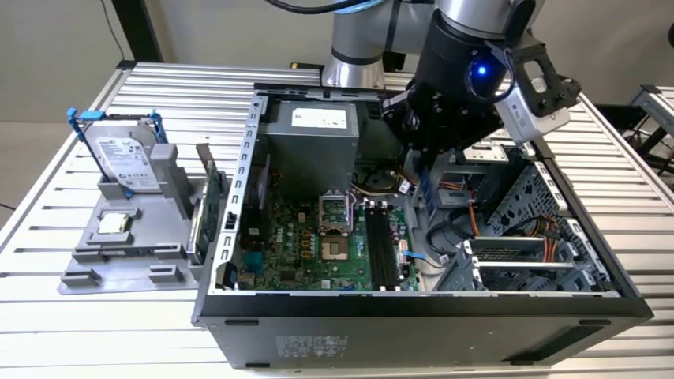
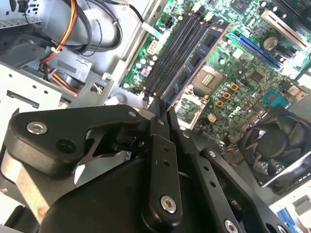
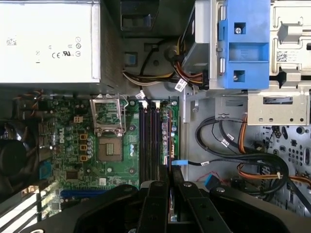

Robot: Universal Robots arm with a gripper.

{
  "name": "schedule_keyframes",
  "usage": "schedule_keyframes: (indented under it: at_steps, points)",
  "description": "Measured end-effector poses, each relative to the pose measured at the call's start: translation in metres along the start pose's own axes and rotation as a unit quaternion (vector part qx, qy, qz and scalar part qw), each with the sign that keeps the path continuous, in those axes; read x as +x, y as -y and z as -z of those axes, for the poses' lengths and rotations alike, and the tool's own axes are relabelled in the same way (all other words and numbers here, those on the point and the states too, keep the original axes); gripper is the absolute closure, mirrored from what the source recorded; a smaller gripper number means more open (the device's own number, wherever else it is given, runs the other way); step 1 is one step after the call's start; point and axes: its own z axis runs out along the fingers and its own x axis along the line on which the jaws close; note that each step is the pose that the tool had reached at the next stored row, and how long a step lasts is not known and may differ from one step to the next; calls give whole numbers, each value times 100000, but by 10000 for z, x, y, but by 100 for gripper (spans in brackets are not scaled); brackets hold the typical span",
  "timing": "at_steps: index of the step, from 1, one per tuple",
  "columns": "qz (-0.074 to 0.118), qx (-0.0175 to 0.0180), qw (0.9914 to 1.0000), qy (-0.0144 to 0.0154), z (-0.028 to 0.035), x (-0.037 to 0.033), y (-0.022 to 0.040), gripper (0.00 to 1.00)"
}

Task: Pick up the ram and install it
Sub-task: 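Insert the ram into the slot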

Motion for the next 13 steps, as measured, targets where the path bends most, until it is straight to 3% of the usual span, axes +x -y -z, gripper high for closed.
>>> schedule_keyframes:
  at_steps: [13]
  points:
    - [548,-7,99998,-27,-87,1,4,100]
